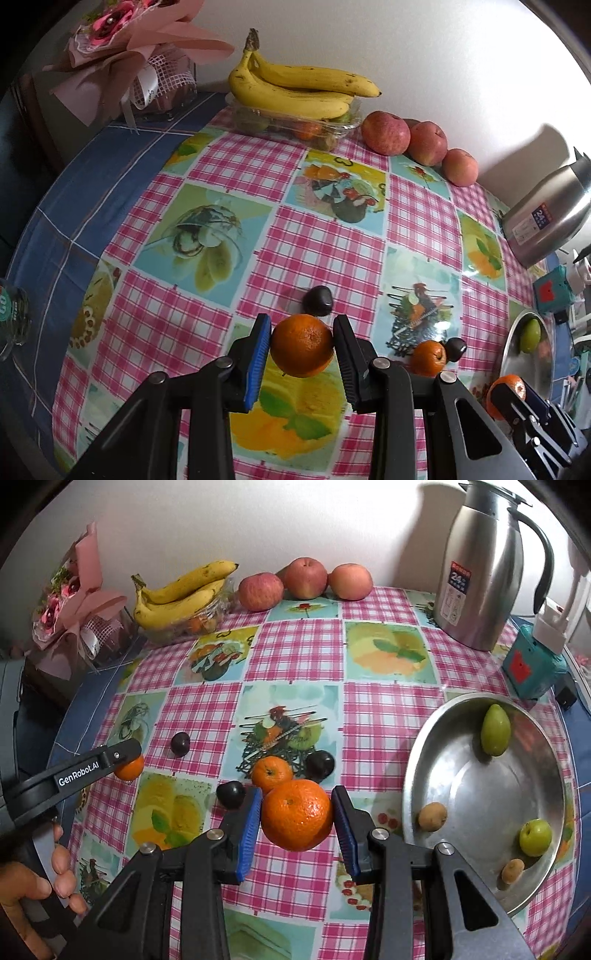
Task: Organize fruits
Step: 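Carry both oranges over the steel bowl and open both grippers to drop them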
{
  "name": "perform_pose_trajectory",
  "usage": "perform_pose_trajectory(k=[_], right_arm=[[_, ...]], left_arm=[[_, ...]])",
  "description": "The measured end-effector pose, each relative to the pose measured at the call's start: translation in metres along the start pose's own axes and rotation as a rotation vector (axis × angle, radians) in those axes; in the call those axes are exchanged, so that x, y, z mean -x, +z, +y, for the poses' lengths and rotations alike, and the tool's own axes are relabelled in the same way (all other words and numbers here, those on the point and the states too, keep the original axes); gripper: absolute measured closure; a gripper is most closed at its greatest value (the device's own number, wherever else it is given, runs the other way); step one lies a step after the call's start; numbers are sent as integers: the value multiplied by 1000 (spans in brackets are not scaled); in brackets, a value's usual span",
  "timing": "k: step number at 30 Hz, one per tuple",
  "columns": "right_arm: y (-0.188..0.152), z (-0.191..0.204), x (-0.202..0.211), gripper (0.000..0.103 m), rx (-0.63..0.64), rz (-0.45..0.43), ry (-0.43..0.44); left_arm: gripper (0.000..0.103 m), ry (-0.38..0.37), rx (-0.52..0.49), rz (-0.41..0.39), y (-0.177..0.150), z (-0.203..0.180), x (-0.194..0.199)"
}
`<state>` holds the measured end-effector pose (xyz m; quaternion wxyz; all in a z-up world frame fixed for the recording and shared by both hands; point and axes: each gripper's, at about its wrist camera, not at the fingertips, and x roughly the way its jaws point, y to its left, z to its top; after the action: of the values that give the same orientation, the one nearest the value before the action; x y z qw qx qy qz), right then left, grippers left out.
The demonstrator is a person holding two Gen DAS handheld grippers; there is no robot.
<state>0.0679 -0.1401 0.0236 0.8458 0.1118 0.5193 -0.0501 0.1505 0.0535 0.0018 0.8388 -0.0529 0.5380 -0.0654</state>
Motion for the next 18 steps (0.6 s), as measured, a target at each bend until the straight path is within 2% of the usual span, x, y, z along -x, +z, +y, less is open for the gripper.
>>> perform_pose_trajectory(k=[10, 18], right_arm=[[5, -40, 15, 63, -40, -19, -59], [6, -86, 23, 63, -119, -22, -112]], left_arm=[[66, -31, -43, 12, 0, -50, 7], [66, -58, -169, -21, -7, -112, 20]])
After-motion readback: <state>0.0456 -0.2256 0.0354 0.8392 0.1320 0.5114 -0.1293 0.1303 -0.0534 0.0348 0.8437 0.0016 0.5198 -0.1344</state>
